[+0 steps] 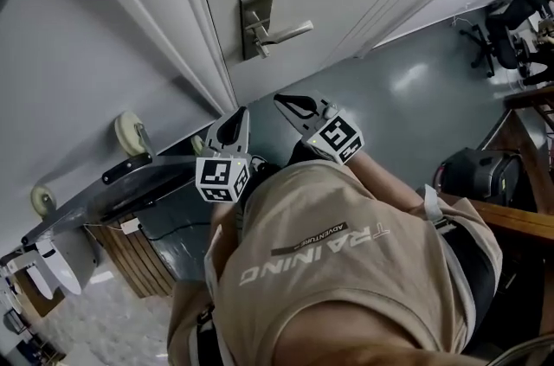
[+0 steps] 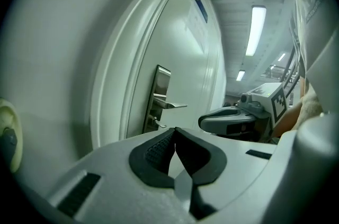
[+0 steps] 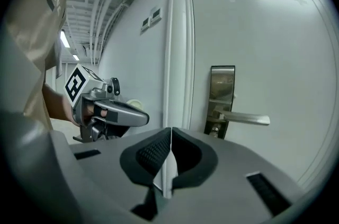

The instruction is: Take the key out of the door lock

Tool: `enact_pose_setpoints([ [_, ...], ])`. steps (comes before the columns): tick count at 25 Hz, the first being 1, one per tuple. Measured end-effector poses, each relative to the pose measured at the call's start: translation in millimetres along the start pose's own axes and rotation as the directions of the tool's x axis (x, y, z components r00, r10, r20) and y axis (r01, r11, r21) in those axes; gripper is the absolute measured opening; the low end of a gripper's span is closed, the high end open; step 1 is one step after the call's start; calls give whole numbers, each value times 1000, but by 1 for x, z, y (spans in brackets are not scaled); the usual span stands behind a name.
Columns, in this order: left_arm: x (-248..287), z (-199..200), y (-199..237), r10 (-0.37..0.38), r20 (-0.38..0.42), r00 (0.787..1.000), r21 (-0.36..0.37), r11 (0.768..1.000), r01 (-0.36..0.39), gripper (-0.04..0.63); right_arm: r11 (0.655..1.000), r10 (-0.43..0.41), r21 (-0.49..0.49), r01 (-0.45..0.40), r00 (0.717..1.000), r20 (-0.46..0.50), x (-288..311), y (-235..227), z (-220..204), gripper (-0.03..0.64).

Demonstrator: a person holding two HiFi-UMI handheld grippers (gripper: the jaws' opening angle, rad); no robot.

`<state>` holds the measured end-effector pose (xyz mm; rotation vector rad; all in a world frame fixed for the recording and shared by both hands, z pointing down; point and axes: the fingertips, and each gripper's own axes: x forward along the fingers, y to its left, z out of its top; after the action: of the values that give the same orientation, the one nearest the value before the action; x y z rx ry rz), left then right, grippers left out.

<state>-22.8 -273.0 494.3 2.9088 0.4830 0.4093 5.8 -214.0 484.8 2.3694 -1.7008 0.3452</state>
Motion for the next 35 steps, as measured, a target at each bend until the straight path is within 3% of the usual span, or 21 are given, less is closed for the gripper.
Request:
enact_pose_setpoints([
  [4, 10, 13, 0, 21, 25, 999, 57, 998, -23, 6, 998, -49, -35, 49, 999, 9, -7, -13, 6, 15],
  [11, 24, 16, 8, 45, -11, 999, 119, 992, -44, 6, 997, -71, 29, 72, 997, -36, -18, -26, -23, 15],
  [12, 24, 12, 11, 51, -19, 999, 89, 995, -49, 6, 997, -66, 31, 67, 997, -39, -18, -27, -25, 15],
  [14, 22, 0, 20, 46, -25, 999, -62, 997, -48, 6, 998, -52, 39, 53, 998, -33, -13, -29, -25, 15],
  [16, 20, -10, 28, 57, -37, 998, -169, 984, -62, 6, 998, -36, 55, 37, 999, -24, -10, -33, -25, 15],
  [20, 30, 0, 20, 102, -80, 992, -74, 991, -108, 6, 998, -10, 61, 11, 1000, -8, -12, -49, -23, 15],
  [24, 43, 20, 12, 142, -50, 989, -79, 986, -145, 6, 996, -3, 88, 1, 1000, 25, -14, -72, -21, 15],
  [28, 53, 21, 8, 205, -73, 976, -53, 976, -209, 6, 996, 41, 71, -46, 997, 66, -25, -85, -16, 15],
  [32, 68, 25, -4, 230, -68, 971, -39, 972, -233, 6, 997, 32, 69, -40, 993, 118, -36, -114, -19, 15],
  [35, 81, 24, -13, 272, -73, 960, 45, 962, -269, 6, 997, 57, 46, -63, 990, 126, -40, -129, -27, 15],
])
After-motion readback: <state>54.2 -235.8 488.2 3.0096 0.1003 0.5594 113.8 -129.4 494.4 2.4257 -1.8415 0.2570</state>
